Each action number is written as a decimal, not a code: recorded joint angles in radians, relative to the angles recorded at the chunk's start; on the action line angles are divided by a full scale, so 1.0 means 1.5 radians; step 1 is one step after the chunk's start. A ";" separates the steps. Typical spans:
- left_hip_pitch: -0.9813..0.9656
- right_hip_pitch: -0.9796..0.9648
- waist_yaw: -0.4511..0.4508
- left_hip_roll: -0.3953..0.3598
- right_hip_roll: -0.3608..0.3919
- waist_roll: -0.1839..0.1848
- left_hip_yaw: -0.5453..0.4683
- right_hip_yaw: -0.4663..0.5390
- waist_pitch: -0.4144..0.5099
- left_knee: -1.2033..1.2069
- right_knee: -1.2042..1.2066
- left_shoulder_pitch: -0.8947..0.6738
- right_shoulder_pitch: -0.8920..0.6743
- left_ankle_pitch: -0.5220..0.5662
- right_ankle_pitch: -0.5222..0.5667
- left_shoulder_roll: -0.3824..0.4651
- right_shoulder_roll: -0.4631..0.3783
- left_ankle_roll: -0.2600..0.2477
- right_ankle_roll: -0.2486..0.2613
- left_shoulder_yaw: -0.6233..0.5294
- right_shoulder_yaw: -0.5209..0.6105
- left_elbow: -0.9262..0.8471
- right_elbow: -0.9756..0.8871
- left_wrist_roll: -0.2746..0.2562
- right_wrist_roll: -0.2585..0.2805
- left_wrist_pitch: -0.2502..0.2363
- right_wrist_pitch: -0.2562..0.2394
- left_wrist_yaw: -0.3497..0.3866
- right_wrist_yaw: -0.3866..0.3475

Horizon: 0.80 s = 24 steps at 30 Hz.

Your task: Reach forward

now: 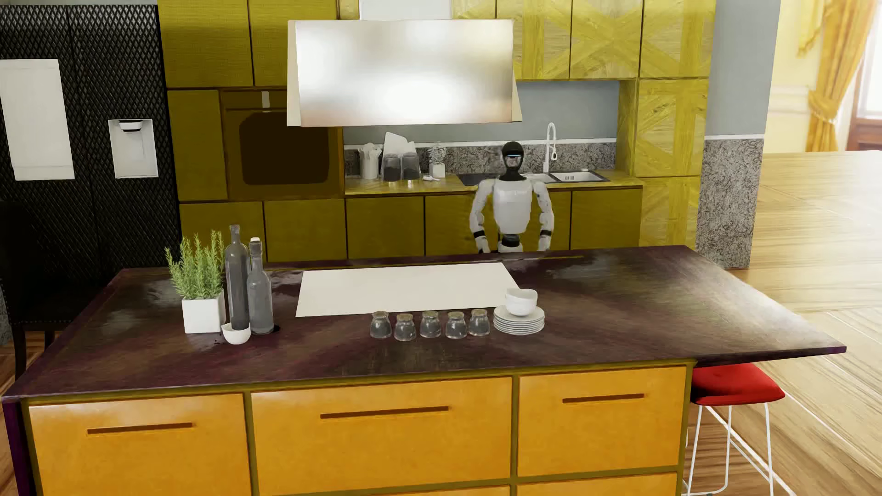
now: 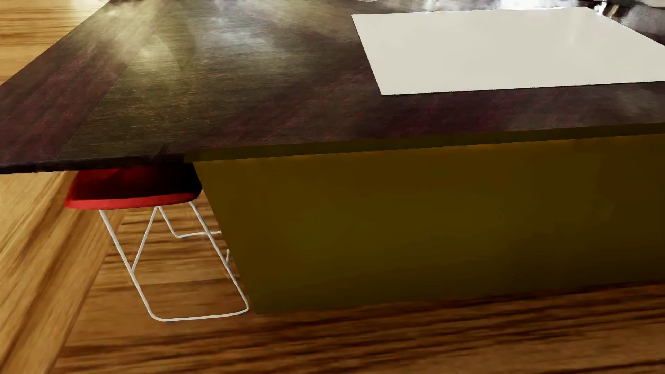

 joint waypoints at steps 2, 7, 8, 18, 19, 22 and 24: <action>-0.005 -0.004 -0.010 0.003 -0.001 0.001 0.000 0.000 0.006 -0.001 0.000 -0.016 -0.004 0.011 0.002 -0.003 0.000 0.000 0.000 -0.015 0.001 0.014 0.014 0.000 0.000 0.000 0.000 0.000 0.000; -0.011 -0.011 -0.028 0.004 -0.001 0.006 0.000 0.000 0.010 -0.010 -0.021 -0.061 -0.008 0.004 0.034 -0.008 -0.014 0.000 0.000 -0.105 0.044 0.029 0.052 0.000 0.000 0.000 0.000 0.000 0.000; -0.013 -0.007 -0.041 0.003 -0.001 0.007 0.000 0.000 0.015 -0.010 -0.035 -0.114 -0.025 0.005 0.050 -0.012 -0.014 0.000 0.000 -0.157 0.068 0.087 0.067 0.000 0.000 0.000 0.000 0.000 0.000; -0.017 0.006 -0.123 -0.002 -0.003 0.100 0.000 0.000 0.038 -0.011 -0.091 -0.948 -0.106 0.028 0.116 0.129 -0.098 0.000 0.000 0.128 0.070 0.218 0.036 0.000 0.000 0.000 0.000 0.000 0.000; -0.015 0.007 -0.119 -0.003 -0.003 0.112 0.000 0.000 0.037 -0.012 -0.090 -0.994 -0.107 0.034 0.107 0.154 -0.107 0.000 0.000 0.109 0.063 0.224 0.038 0.000 0.000 0.000 0.000 0.000 0.000; -0.009 0.011 -0.127 -0.004 -0.003 0.142 0.000 0.000 0.032 -0.014 -0.090 -1.086 -0.109 0.026 0.105 0.189 -0.132 0.000 0.000 0.043 0.074 0.239 0.049 0.000 0.000 0.000 0.000 0.000 0.000; -0.007 0.016 -0.152 -0.003 -0.003 0.148 0.000 0.000 0.033 -0.013 -0.094 -1.103 -0.113 0.006 0.122 0.179 -0.133 0.000 0.000 0.030 0.092 0.249 0.068 0.000 0.000 0.000 0.000 0.000 0.000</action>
